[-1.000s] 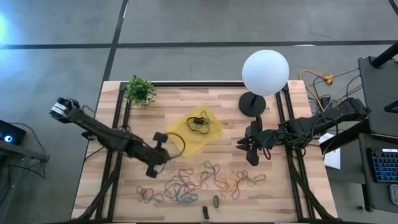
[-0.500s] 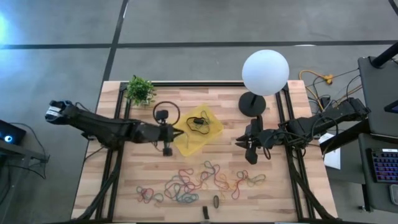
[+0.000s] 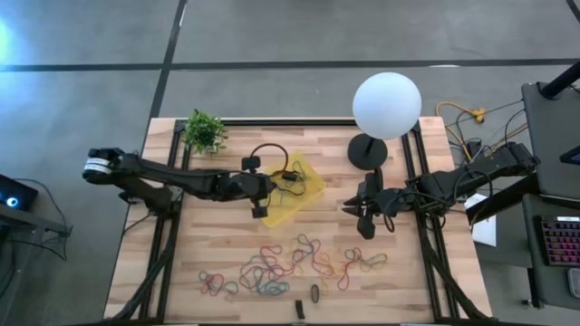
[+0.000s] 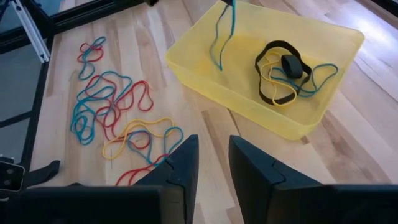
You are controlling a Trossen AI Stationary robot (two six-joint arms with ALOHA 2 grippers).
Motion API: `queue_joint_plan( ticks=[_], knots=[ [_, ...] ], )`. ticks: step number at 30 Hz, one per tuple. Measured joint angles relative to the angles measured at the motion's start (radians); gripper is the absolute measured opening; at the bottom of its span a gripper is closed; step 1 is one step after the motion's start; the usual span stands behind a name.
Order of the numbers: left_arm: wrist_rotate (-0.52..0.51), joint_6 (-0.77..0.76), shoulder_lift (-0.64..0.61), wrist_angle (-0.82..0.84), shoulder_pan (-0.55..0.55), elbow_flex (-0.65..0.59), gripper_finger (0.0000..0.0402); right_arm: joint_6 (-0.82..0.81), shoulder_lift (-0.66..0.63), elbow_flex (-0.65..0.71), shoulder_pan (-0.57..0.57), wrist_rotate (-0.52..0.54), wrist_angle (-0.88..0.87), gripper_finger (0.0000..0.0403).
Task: Pick and place rubber bands into bin
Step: Put the blue rubber band into the yellow bin, then put the yellow rubber band into the yellow bin
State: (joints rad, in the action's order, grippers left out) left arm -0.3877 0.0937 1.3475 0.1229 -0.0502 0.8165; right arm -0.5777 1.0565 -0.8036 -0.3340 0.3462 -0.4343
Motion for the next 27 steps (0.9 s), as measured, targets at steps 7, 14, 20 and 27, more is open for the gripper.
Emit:
queue_joint_plan(
  ticks=[7,14,20,27],
  knots=[
    [0.014,-0.009,0.028,-0.010,0.011,0.005,0.0000,-0.003,0.000,0.000,0.000,-0.002,0.000,0.0069],
    [0.015,-0.034,0.024,-0.010,0.012,0.004,0.0018,-0.005,0.000,0.007,0.000,-0.002,0.004,0.0077],
    [0.016,-0.036,0.021,-0.010,0.013,0.003,0.0073,-0.006,0.000,0.012,0.000,-0.005,0.004,0.0089],
    [0.017,-0.036,-0.031,-0.010,0.009,0.020,0.0100,-0.072,0.013,0.067,-0.042,-0.205,-0.016,0.0090]
  ],
)
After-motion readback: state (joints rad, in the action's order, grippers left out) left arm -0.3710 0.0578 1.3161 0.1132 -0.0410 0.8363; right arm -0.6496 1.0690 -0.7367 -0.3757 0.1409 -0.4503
